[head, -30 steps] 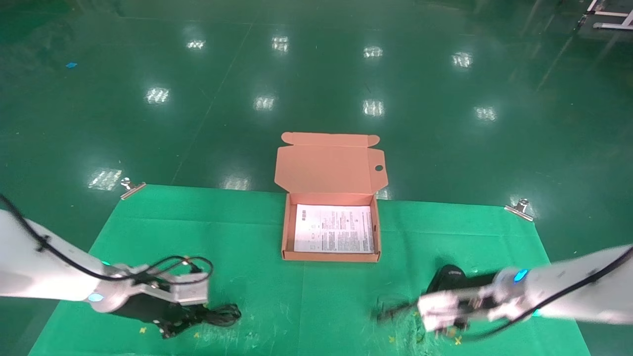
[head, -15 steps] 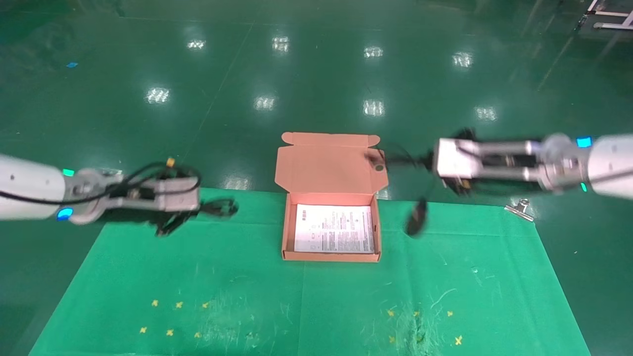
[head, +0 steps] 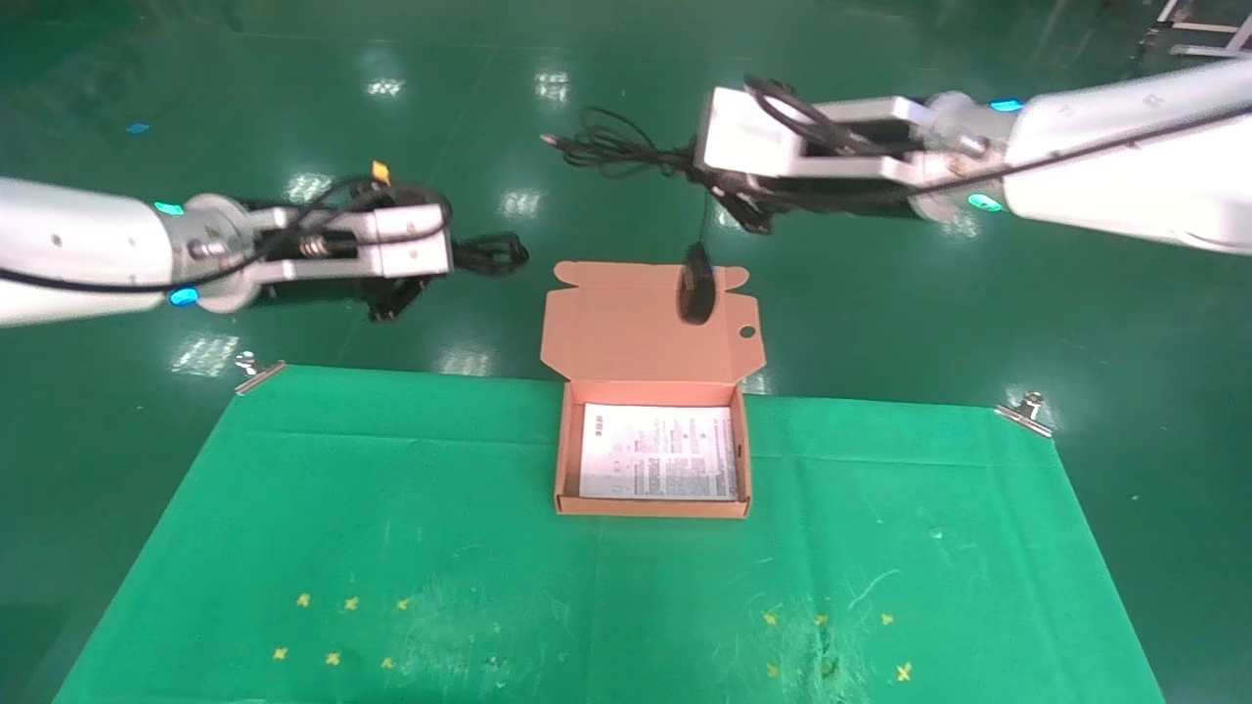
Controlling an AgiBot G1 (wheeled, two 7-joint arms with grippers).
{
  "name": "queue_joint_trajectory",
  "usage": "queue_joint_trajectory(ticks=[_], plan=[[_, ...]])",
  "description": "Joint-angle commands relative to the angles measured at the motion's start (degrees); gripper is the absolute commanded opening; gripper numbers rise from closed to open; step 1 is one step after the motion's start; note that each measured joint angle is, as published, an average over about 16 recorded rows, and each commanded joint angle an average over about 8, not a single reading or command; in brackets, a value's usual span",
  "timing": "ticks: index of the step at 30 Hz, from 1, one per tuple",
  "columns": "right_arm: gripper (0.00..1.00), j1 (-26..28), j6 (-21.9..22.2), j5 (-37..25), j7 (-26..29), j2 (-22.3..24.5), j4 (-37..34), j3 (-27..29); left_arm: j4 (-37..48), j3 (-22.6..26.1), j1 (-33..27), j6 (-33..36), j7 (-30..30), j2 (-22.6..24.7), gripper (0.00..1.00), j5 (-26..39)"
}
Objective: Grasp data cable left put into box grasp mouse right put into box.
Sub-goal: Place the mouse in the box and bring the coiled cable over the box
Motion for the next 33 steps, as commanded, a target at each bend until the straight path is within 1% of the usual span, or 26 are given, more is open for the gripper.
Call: queue_joint_trajectory(ticks=[1,9,18,24,33], plan=[[0.0,1.4,0.9,0.0,-0.8,-1.7,-1.9,-0.1,0.4,-0.3,-0.6,-0.6,0.3,0.6,0.0,-0.1],[0.0,3.4,1.7,0.3,-3.1,-3.9,-5.1,-0.1,0.9,-0.7,-1.4,-0.8,0.9,0.8,0.0,-0.8],[0.0,1.9,2.2,-0.1,-4.9,-4.9,-7.0,-0.7,1.9,0.1,-0.2,0.6,-0.3,-0.9,0.0,0.3],[0.0,0.6,2.5,-0.8,-6.2,-6.7,-9.8,-1.7,0.8,1.1,0.8,2.1,-3.3,-2.5,0.0,2.9],[0.0,-1.5,3.1,-0.5,-7.6,-9.5,-13.1,-3.5,-2.2,2.2,1.5,5.2,-10.4,-5.3,0.0,7.8]])
